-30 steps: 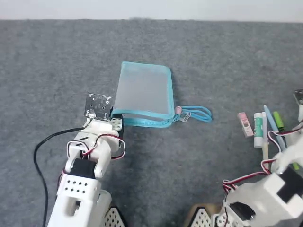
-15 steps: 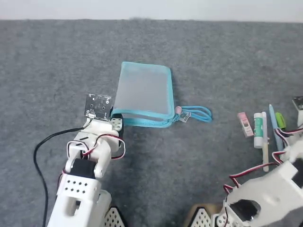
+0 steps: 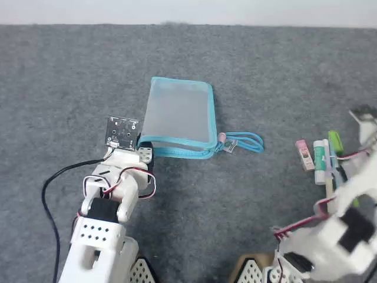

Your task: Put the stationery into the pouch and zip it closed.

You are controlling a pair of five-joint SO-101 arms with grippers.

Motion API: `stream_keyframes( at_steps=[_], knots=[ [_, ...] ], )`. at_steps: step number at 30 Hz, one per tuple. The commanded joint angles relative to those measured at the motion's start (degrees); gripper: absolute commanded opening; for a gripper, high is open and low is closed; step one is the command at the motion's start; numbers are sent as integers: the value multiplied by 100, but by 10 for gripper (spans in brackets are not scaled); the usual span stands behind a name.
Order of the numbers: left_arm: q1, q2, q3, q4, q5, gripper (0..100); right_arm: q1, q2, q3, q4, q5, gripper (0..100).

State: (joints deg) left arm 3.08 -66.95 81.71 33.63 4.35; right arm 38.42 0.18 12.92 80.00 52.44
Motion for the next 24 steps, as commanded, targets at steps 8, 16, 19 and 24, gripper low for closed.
stream_keyframes(
  at_steps=[8, 16, 19, 24],
  knots=[
    [62, -158, -48, -114, 35, 12, -2747, -3407, -202, 2220, -712, 6],
    [62, -158, -40, -273, 35, 12, -5982, -4180, 870, 2229, -1574, 6],
    [62, -158, -40, -273, 35, 12, -6712, -4180, 985, 2132, -2075, 6],
    [62, -158, -40, -273, 35, 12, -7020, -3943, 993, 1877, -2549, 6]
  ],
)
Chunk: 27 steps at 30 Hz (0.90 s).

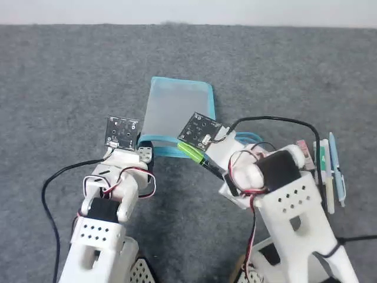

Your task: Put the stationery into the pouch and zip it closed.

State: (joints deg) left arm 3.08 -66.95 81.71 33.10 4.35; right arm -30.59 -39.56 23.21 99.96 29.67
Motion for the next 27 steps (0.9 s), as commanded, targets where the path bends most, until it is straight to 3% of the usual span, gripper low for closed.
stream_keyframes(
  at_steps=[1, 9, 15, 20, 27],
  knots=[
    [62, -176, -40, -220, 35, 12, -119, 198, -35, -127, -316, 6],
    [62, -158, -57, -220, 44, 12, -127, 1200, -70, -593, -360, 6],
    [246, -167, -40, -220, 26, 12, -92, 1780, -176, -884, -949, 6],
    [870, -176, 75, -211, -281, 12, 295, 2738, -1240, -514, -1204, 6],
    [967, -158, 119, -220, -396, 12, 980, 4347, -3393, 286, -1231, 6]
  ],
)
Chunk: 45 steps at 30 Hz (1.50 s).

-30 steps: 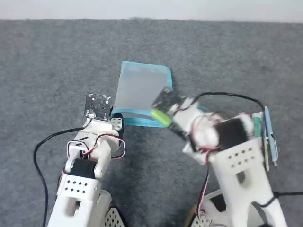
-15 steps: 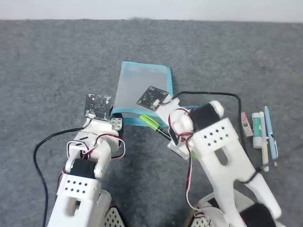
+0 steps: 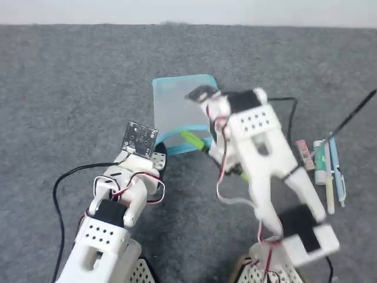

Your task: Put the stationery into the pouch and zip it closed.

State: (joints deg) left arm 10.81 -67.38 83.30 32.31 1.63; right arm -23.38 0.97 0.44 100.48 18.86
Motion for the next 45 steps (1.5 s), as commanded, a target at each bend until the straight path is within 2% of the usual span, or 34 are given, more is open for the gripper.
stream_keyframes(
  at_steps=[1, 8, 15, 21, 28, 34, 39, 45],
  knots=[
    [193, -114, -40, -141, -123, 12, 268, 497, -1319, 242, -149, 6],
    [-44, -114, -48, -246, -105, 12, 277, 1174, -1363, 233, -35, 6],
    [-624, -114, -57, -475, 9, 12, 242, 295, -598, 224, 316, 6],
    [-413, -114, -40, -475, -44, 12, 277, -4, -167, 251, 396, 6],
    [79, -114, 180, -475, -457, 12, 277, -13, -360, 259, 343, 6],
    [246, -114, 207, -475, -457, 12, 163, -22, -1002, 251, -97, 6],
    [237, -114, 207, -475, -448, 12, -462, -4, -1556, 180, -519, 6],
    [202, -114, 207, -475, -448, 12, -708, 4, -1741, -664, -1354, 6]
  ],
)
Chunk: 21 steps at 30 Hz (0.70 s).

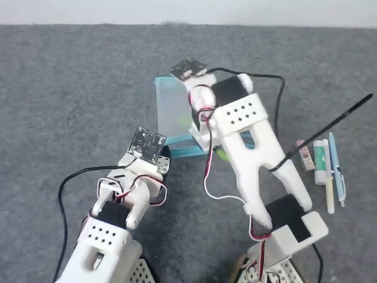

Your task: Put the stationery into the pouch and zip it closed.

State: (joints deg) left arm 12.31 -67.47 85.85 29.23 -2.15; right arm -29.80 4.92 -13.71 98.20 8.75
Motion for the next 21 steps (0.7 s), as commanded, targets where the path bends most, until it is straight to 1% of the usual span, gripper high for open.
stream_keyframes(
  at_steps=[1, 2, 6, 8, 13, 16, 18, 21],
  knots=[
    [53, -105, -48, -167, -70, 12, -75, -400, -316, -558, -387, 9],
    [53, -105, -48, -167, -79, 12, -110, -418, -316, -629, -387, 24],
    [44, -105, -57, -167, -70, 12, -382, -488, -334, -734, -396, 154],
    [44, -105, -66, -167, -70, 12, -444, -576, -299, -875, -387, 202],
    [44, -105, -66, -167, -79, 12, -391, -1095, -290, -1086, -431, 210],
    [18, -105, -75, -167, -79, 12, 13, -1490, -264, -1068, -413, 210],
    [-167, -105, -84, -167, -62, 12, 523, -1745, -53, -1068, -308, 209],
    [-448, -141, -84, -167, -53, 12, 1200, -1982, 501, -866, 448, 209]
  ],
)
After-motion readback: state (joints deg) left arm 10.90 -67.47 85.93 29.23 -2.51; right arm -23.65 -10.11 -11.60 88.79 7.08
